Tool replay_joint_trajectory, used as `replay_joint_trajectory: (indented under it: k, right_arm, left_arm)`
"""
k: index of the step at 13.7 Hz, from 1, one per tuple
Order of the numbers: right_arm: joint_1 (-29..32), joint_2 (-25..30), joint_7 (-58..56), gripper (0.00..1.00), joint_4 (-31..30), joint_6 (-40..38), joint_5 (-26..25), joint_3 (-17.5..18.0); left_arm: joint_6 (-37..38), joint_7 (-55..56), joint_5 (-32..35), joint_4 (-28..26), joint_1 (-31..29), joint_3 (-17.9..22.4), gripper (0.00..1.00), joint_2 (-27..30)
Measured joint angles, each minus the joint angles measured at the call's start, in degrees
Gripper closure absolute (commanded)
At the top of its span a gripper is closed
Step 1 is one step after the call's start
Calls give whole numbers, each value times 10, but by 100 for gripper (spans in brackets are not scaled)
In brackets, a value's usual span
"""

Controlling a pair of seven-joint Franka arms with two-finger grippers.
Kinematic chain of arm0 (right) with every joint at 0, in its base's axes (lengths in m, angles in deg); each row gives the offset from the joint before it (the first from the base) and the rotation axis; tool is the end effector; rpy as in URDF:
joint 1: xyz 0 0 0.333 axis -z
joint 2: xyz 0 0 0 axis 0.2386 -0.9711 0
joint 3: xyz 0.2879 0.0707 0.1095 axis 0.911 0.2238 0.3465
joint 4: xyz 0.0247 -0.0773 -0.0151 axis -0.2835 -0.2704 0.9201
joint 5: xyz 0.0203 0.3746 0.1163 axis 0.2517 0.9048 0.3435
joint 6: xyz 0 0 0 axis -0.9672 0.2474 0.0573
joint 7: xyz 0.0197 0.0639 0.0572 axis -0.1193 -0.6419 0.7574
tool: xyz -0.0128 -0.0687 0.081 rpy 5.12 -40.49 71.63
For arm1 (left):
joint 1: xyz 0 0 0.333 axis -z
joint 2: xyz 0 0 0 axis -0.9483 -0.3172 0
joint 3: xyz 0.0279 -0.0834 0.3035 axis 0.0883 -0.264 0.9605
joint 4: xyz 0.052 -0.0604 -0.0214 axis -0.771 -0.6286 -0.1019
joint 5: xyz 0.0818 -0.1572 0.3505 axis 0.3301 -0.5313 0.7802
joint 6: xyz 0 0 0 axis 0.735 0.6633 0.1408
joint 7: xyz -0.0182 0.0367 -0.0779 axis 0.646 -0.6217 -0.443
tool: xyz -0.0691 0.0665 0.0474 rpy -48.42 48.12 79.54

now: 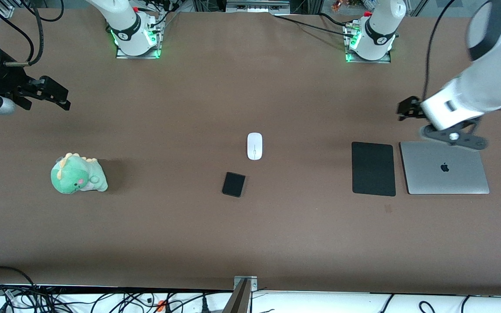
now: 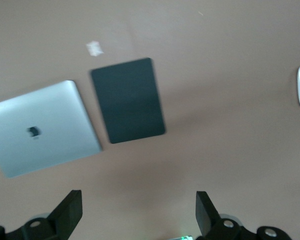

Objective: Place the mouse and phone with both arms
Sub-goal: 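Lower the left gripper and grasp the white mouse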

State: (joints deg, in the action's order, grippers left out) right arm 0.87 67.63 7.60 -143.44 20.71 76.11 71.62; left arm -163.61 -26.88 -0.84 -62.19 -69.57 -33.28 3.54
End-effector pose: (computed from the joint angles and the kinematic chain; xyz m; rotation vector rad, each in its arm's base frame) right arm 0.5634 0.0607 0.6304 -3.1228 0.0236 -0.0310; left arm 0.5888 -0.1263 0.5294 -3.0664 0.4280 0.3441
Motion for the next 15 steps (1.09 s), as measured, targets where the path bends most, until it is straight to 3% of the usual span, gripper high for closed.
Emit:
replay_joint_trajectory:
  k: [3, 8, 10, 15]
  right_arm:
    - [1, -1, 0, 0, 0, 0, 0, -4]
    - [1, -6, 0, 0, 1, 27, 6, -4]
    - [1, -6, 0, 0, 3, 29, 43, -5]
    - [3, -6, 0, 0, 6, 29, 66, -31]
  left_arm:
    - [-75, 87, -1, -2, 61, -12, 0, -76]
    - [-333, 295, -3, -3, 175, -17, 0, -220]
    - [-417, 374, 1, -3, 222, -16, 0, -260]
    - [-492, 523, 98, -3, 293, -11, 0, -322]
